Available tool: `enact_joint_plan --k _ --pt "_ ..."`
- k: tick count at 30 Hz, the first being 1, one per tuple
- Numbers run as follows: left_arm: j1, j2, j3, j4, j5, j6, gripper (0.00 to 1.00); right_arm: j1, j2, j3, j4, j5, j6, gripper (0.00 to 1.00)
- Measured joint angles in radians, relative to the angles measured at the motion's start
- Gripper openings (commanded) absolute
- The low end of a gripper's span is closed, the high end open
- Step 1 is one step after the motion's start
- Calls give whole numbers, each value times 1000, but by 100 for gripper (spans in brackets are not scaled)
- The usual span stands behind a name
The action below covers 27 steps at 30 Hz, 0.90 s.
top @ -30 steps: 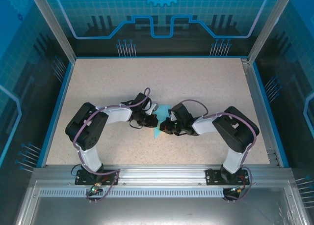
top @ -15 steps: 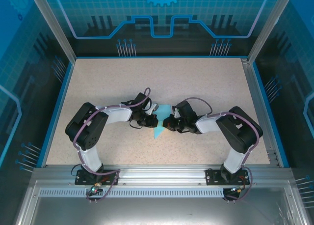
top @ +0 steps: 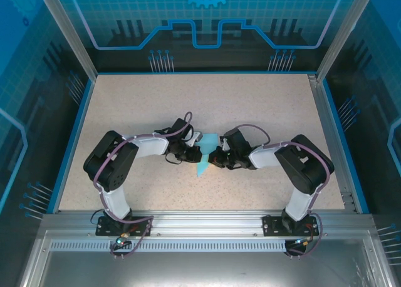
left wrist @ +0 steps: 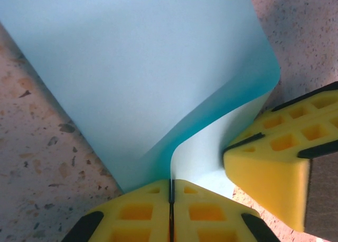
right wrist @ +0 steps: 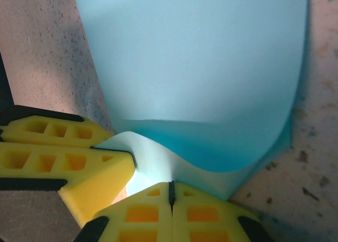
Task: Fold a paper plane with a square sheet of paper (pick it up from the middle)
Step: Third fold the triangle at the center of the table.
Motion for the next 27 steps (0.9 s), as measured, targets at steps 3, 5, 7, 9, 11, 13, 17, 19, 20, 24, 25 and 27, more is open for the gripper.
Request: enact_joint_plan --k 3,5,7,9,11,13,17,19,20,24,25,27 --pt "1 0 0 0 1 0 9 -14 -43 2 -35 0 -13 0" --pt "2 0 0 0 3 0 9 -31 -57 13 -40 -4 -18 0" --pt "2 2 0 0 4 0 9 -43 -57 26 -37 -4 -21 0" --pt "2 2 2 0 4 0 8 -47 -57 27 -32 -5 -20 0" --pt "2 2 2 0 4 0 9 -48 -47 27 -28 -7 -20 0" --pt "2 2 2 0 4 0 9 -48 -32 27 -25 -3 -24 0" --pt "2 3 2 0 6 0 9 -48 10 27 -25 9 -32 0" --pt "3 4 2 0 7 0 9 -48 22 26 -20 12 -32 0" --pt "3 4 2 0 7 0 9 -48 22 26 -18 13 -32 0" --pt "3 4 2 0 7 0 9 -49 17 25 -21 13 -34 0" --pt "3 4 2 0 7 0 9 -50 10 25 -30 13 -36 0" --pt "3 4 2 0 7 0 9 -53 -15 25 -53 12 -43 0"
